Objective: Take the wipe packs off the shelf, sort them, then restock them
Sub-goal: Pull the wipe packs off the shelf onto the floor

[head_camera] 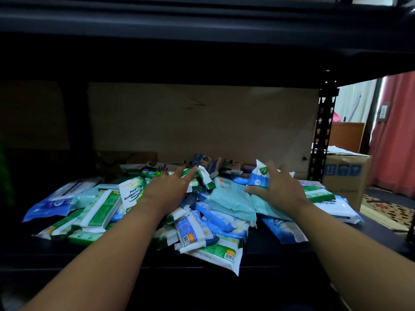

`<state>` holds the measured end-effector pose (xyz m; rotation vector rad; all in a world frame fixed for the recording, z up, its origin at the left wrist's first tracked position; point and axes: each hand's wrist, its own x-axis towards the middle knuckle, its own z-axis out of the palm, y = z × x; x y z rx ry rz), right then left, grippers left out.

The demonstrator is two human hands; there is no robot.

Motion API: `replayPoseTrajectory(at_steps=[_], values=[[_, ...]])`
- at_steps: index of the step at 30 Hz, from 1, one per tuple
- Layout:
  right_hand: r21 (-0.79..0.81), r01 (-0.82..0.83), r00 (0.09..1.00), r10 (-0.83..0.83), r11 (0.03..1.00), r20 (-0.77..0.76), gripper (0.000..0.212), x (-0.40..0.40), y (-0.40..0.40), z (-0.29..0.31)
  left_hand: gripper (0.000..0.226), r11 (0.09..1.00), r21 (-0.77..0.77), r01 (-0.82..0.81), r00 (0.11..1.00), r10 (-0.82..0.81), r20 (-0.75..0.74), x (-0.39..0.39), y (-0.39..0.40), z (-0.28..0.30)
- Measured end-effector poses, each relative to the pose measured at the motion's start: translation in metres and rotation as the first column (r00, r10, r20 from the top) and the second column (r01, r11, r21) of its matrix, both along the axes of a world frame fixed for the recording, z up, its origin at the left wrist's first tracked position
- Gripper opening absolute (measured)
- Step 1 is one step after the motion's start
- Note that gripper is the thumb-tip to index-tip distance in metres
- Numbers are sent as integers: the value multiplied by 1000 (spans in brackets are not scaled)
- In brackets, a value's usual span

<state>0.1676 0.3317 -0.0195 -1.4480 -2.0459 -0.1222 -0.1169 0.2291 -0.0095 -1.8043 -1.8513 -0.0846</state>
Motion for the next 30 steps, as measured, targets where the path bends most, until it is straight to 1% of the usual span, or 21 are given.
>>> replayPoseTrajectory(at_steps=[2,5,9,11,14,16,20,22,25,27,30], values=[[-13,-16,999,15,1000,-37,86,3,-2,1,73,999,31,-11,999,12,-41,2,-6,2],[20,-11,998,12,1000,-57,87,8,-10,4,78,997,61,-47,993,53,-102,3,-17,4],[-5,0,998,0,1000,-57,90,17,-28,13,84,993,85,-79,995,84,-52,6,-36,5],[-33,25,999,-27,999,-34,93,20,-44,19,87,988,138,-66,998,68,-10,8,-49,4],[-24,38,999,-38,999,-7,93,21,-71,20,94,974,227,-21,1000,22,-2,13,-69,-2],[-12,16,1000,-16,1000,-9,93,21,-92,18,96,959,280,36,999,-34,-12,20,-88,-5],[-19,-54,998,53,998,-45,94,16,-140,9,109,933,344,106,994,-103,-28,37,-129,-23],[-13,-92,993,91,996,-73,93,12,-164,-3,104,915,368,168,985,-173,-20,49,-149,-38],[4,-149,985,149,989,-86,93,11,-202,-31,84,904,348,248,969,-233,-86,63,-183,-65],[15,-187,978,187,982,-91,92,14,-226,-52,82,900,336,277,961,-253,-115,68,-206,-86],[-20,-222,972,220,975,-84,92,19,-256,-87,85,902,310,300,953,-301,-46,79,-238,-130]])
